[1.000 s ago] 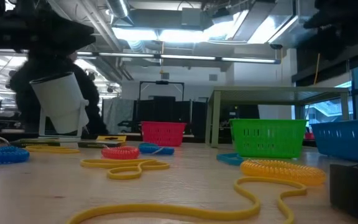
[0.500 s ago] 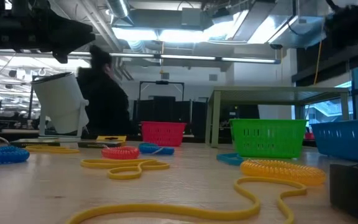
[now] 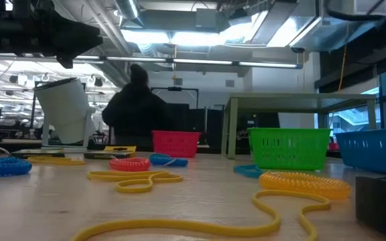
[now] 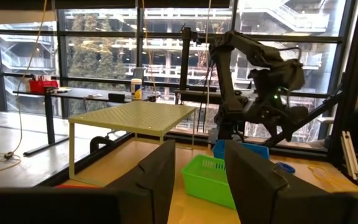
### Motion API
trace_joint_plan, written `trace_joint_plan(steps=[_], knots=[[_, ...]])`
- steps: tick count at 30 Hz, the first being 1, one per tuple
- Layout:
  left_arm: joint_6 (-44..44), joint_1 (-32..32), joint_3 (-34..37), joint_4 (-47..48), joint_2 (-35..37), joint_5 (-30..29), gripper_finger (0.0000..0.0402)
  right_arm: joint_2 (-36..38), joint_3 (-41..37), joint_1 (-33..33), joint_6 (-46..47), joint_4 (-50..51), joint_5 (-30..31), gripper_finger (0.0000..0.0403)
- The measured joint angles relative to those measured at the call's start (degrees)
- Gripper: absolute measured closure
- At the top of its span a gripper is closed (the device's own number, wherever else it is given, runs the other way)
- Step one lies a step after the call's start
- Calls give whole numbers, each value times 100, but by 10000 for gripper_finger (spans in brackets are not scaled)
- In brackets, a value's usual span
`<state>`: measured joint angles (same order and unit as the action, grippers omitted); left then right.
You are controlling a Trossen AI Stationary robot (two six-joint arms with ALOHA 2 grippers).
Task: Pick & Place Office Desk Supplies
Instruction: Put the blue spring keychain into the blue bin
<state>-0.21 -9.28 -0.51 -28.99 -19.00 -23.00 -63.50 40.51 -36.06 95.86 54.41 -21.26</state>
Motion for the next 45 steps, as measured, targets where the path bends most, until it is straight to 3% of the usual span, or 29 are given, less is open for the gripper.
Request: trace_joint_plan(steps=[10, 24, 37, 41, 45], knots=[[143, -2, 0, 46, 0, -2, 270, -736, 0, -729, -694, -60, 845, 144], [104, -1, 0, 45, 0, -7, 270, -1814, 0, -1031, -1539, -590, 1205, 144], [105, -1, 0, 46, 0, -18, 270, -2612, 41, -1022, -2047, -662, 1130, 145], [103, 0, 0, 46, 0, -80, 270, -2621, 40, -1024, -2047, -695, 1094, 167], [104, 0, 0, 46, 0, -150, 270, -2632, 37, -1022, -2075, -769, 1011, 220]])
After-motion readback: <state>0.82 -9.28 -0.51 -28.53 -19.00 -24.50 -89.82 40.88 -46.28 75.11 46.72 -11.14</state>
